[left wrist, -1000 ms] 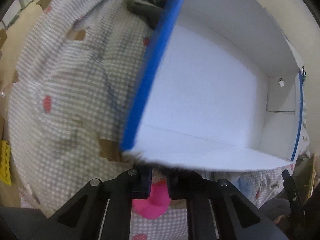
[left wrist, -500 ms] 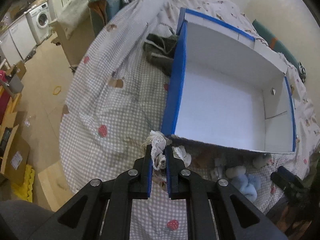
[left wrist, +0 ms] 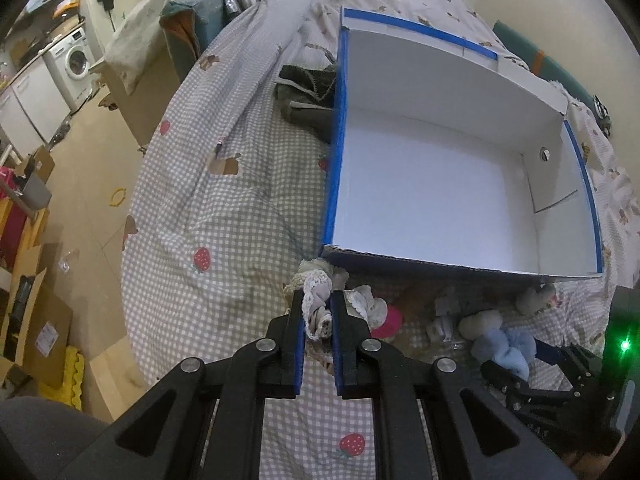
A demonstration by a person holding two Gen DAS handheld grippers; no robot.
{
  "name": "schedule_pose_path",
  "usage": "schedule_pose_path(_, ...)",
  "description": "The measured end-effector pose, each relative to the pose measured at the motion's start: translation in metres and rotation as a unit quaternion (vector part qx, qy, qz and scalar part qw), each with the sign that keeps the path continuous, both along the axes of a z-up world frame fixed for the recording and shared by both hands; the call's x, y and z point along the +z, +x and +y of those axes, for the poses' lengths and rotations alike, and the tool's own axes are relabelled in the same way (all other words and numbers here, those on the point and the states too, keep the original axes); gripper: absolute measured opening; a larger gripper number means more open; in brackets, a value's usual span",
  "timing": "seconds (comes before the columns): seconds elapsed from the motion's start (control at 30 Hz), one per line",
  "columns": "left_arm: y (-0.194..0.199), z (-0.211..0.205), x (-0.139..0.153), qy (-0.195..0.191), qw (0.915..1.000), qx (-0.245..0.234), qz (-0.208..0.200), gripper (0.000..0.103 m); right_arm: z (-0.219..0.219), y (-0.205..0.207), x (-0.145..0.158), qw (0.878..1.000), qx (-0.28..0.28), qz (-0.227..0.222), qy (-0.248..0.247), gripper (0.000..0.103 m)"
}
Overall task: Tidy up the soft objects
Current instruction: 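Grasp the beige lace scrunchie with the left gripper while the right gripper grasps the light-blue plush, then carry the scrunchie and the plush over the white box with both grippers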
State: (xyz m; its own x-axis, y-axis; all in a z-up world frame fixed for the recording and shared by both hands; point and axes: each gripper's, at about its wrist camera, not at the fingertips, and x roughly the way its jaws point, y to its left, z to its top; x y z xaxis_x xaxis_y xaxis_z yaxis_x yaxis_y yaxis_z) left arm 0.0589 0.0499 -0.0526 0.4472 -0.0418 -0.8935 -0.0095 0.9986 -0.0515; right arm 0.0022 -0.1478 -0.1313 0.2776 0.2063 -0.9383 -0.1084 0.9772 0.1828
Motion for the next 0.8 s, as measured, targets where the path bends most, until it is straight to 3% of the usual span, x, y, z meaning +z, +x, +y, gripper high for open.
schedule_pose_path(0.1, 0.0, 0.003, 0.0, -0.005, 1.0, 0.006, 0.002, 0.01, 0.0, -0.002, -0.002, 1.0, 0.0, -0.002, -0.009, 0.044)
schedule_pose_path(0.27, -0.001, 0.004, -0.001, -0.003, 1.0, 0.005, -0.001, 0.01, 0.001, -0.003, -0.001, 1.0, -0.004, -0.011, -0.008, 0.028)
schedule_pose_path(0.53, -0.009, 0.007, 0.007, -0.013, 0.9998, 0.006, -0.011, 0.01, -0.014, -0.021, 0.044, 0.997, -0.024, -0.065, 0.037, 0.027)
schedule_pose_path(0.8, -0.029, 0.013, 0.037, -0.015, 0.9985, 0.012, -0.051, 0.01, -0.033, -0.044, 0.095, 0.99, -0.043, -0.1, 0.084, 0.026)
